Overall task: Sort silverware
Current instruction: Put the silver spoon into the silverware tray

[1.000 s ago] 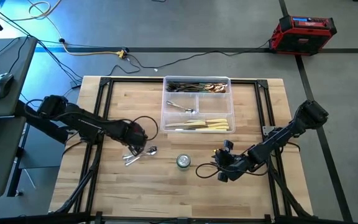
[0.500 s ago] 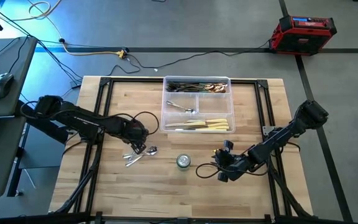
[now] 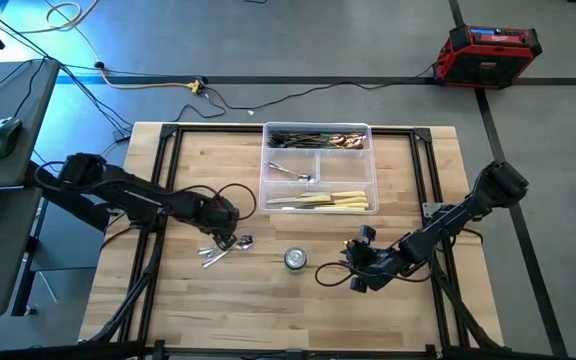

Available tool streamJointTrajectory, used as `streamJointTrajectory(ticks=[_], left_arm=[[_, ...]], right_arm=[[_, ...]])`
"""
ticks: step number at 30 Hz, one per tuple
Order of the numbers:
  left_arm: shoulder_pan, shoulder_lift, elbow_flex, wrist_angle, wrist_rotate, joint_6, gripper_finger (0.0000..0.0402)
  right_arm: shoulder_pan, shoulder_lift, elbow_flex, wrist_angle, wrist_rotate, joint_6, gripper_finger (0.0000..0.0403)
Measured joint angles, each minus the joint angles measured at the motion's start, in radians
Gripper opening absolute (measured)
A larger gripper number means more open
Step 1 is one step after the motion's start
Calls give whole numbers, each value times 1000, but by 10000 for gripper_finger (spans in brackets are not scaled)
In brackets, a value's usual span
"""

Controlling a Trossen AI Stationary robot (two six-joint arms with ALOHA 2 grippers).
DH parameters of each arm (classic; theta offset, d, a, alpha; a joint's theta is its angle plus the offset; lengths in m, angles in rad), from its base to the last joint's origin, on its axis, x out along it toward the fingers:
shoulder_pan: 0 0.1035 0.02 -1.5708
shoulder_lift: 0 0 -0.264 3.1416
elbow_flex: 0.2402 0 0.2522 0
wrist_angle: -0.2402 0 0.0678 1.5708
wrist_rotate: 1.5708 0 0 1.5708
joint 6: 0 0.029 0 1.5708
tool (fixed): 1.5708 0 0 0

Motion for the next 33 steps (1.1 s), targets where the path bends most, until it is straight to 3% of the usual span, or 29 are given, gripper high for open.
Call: streamJointTrajectory(ticks=[3, 8, 10, 16, 22, 28, 33], left_arm=[[9, 5, -1, -2, 0, 94, 149], [30, 5, -1, 13, -11, 338, 37], [45, 5, 2, 4, -11, 394, 11], [77, 6, 134, -152, -50, 572, 3], [107, 6, 380, -281, -160, 973, 2], [145, 29, 538, -32, -167, 1542, 1], [242, 131, 602, 123, -109, 1823, 0]], right_arm=[[0, 0, 0, 0, 0, 0, 103], [0, 0, 0, 0, 0, 0, 103], [0, 0, 0, 0, 0, 0, 103], [0, 0, 0, -1, 25, 0, 103], [0, 0, 0, -4, 44, -1, 103], [0, 0, 0, -4, 47, -21, 103], [0, 0, 0, -4, 61, -19, 103]])
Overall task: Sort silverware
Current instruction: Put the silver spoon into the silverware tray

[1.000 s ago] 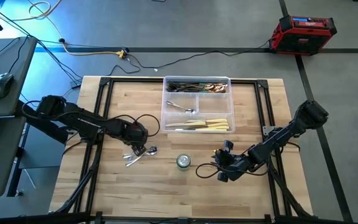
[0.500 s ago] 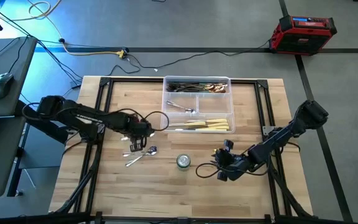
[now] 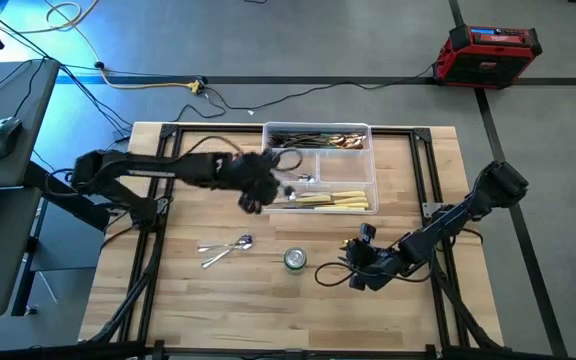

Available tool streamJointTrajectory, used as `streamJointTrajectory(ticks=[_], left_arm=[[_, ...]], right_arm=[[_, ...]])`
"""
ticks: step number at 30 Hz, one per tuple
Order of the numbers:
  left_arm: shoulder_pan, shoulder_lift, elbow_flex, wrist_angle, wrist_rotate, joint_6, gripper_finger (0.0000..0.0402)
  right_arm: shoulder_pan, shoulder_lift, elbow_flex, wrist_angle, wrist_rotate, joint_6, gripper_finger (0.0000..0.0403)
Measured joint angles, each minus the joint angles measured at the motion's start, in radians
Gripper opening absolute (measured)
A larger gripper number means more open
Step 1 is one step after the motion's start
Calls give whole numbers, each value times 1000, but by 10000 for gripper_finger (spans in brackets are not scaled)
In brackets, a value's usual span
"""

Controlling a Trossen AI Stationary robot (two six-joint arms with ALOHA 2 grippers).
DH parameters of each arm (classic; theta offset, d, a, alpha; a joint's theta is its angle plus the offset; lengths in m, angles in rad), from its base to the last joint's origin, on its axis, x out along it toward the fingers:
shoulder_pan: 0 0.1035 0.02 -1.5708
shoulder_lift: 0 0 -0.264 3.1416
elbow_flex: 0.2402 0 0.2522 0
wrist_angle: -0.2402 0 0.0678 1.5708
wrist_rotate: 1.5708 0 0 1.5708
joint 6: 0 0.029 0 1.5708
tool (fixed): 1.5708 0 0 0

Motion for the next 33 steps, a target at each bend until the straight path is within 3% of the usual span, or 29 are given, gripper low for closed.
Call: streamJointTrajectory(ticks=[8, 14, 20, 24, 33], left_arm=[[176, 265, 97, 27, 72, 172, 0], [226, 404, 145, 97, 134, 160, 0], [242, 463, 156, 165, 171, 79, 0], [246, 463, 156, 161, 130, 35, 7], [245, 456, 155, 136, 89, -2, 59]], right_arm=[[0, 0, 0, -3, 1, -3, 103], [0, 0, 0, -7, 3, -3, 103], [0, 0, 0, -9, -2, -3, 103], [0, 0, 0, -9, -3, 0, 103], [0, 0, 0, -8, -13, 1, 103]])
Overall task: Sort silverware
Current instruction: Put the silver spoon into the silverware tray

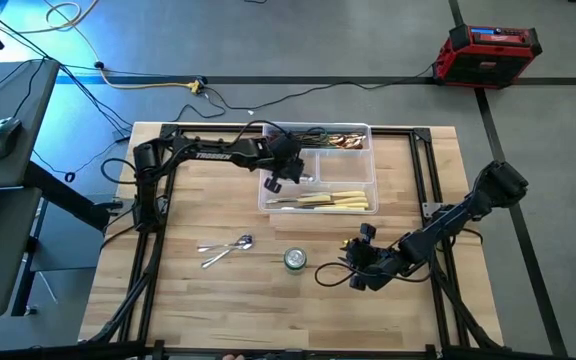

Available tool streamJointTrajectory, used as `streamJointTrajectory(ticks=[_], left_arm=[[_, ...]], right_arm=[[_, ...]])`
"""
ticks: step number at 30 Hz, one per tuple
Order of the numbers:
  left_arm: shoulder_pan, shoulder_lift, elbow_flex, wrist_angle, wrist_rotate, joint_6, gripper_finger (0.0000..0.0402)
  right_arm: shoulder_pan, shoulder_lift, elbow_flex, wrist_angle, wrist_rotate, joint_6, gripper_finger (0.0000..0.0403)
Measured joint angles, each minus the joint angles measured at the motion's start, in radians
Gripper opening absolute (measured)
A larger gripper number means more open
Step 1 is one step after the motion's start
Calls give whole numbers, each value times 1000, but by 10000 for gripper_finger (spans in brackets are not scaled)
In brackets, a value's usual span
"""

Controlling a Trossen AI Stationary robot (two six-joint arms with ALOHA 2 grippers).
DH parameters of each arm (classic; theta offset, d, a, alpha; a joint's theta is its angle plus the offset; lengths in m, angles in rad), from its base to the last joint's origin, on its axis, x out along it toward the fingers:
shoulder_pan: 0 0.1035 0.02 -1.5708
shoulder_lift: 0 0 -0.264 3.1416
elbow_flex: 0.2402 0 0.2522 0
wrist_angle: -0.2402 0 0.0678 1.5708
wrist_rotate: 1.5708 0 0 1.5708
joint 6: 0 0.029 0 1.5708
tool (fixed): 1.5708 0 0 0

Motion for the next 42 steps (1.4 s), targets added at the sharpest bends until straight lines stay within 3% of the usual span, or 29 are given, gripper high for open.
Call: streamJointTrajectory(ticks=[2, 5, 7, 9, 13, 17, 24, 32, 36, 42], left_arm=[[-4, -4, 2, -18, -47, -39, 72], [-34, -26, 41, -147, -217, -120, 85], [-67, -57, 76, -278, -329, -231, 88], [-96, -98, 96, -432, -352, -402, 89], [-144, -185, 82, -682, -145, -811, 89], [-225, -268, -33, -750, 81, -1105, 90], [-473, -375, -327, -749, 118, -1422, 90], [-688, -395, -520, -568, 69, -1453, 90], [-718, -395, -572, -442, 47, -1427, 90], [-715, -397, -586, -407, -26, -1413, 90]], right_arm=[[0, 0, 0, 0, 0, 1, 103], [0, 0, 0, 0, 0, 1, 103], [0, 0, 0, -1, 0, 1, 103], [0, 0, 0, 0, -4, 1, 103], [0, 0, 0, 0, -34, 13, 103], [0, 0, 0, 0, -53, 44, 103], [1, 0, 0, 2, -56, 48, 103], [0, 0, 0, 1, -55, 34, 103], [0, 0, 0, 1, -49, 26, 103], [0, 0, 0, 1, -49, 26, 103]])
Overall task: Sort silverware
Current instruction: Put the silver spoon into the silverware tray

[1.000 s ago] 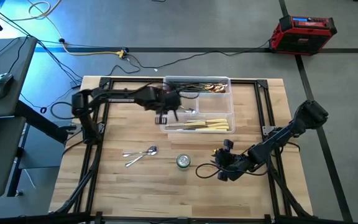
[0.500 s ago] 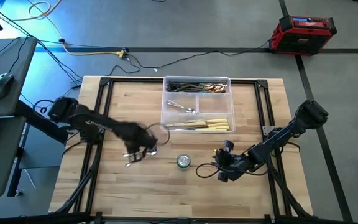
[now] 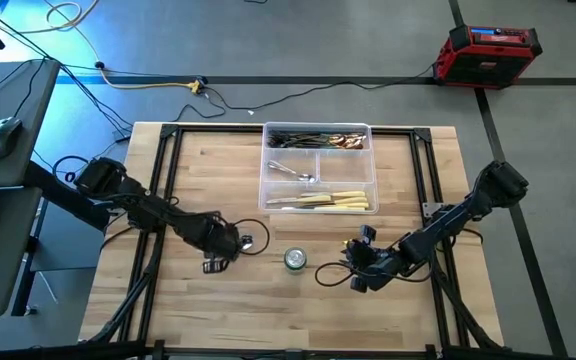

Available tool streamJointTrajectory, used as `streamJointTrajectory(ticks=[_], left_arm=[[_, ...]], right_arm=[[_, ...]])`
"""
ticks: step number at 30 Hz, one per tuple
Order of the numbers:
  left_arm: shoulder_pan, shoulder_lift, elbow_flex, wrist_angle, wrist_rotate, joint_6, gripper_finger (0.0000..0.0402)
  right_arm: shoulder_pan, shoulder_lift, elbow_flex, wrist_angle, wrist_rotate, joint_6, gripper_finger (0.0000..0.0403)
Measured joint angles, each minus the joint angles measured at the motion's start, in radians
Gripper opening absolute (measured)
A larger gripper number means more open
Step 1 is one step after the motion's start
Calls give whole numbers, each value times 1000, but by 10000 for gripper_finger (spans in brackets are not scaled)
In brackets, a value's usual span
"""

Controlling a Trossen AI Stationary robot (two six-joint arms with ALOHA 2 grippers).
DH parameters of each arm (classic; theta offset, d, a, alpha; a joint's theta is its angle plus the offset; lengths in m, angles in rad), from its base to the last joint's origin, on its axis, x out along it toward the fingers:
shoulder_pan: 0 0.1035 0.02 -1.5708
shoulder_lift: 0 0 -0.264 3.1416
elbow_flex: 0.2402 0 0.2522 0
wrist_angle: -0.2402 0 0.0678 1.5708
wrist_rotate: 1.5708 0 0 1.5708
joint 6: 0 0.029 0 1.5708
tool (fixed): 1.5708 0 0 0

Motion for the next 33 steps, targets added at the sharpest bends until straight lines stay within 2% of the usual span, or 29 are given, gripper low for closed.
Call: streamJointTrajectory(ticks=[8, 10, 13, 15, 18, 22, 25, 28, 30, 33], left_arm=[[24, 1, -2, 54, -26, 46, 85], [29, 2, -2, 59, -25, 48, 69], [32, 3, -2, 66, -30, 82, 20], [33, 4, 3, 51, -58, 90, 9], [35, 5, 50, -63, -124, 96, 8], [43, 5, 177, -281, -217, 156, 4], [73, 5, 292, -386, -329, 298, 2], [123, 4, 390, -369, -462, 558, 2], [172, 3, 431, -273, -511, 790, 1], [274, 3, 443, -43, -508, 1114, 1]], right_arm=[[0, 0, 0, 0, 0, 0, 103], [0, 0, 0, 0, 0, 0, 103], [0, 0, 0, 0, 0, 0, 103], [0, 0, 0, 0, 0, 0, 103], [0, 0, 0, 0, 0, 0, 103], [0, 0, 0, 0, 0, 0, 103], [0, 0, 0, 0, 0, -5, 103], [0, 0, 0, 0, 1, -6, 103], [0, 0, 0, 0, 1, -5, 103], [0, 0, 0, 0, 1, -5, 103]])
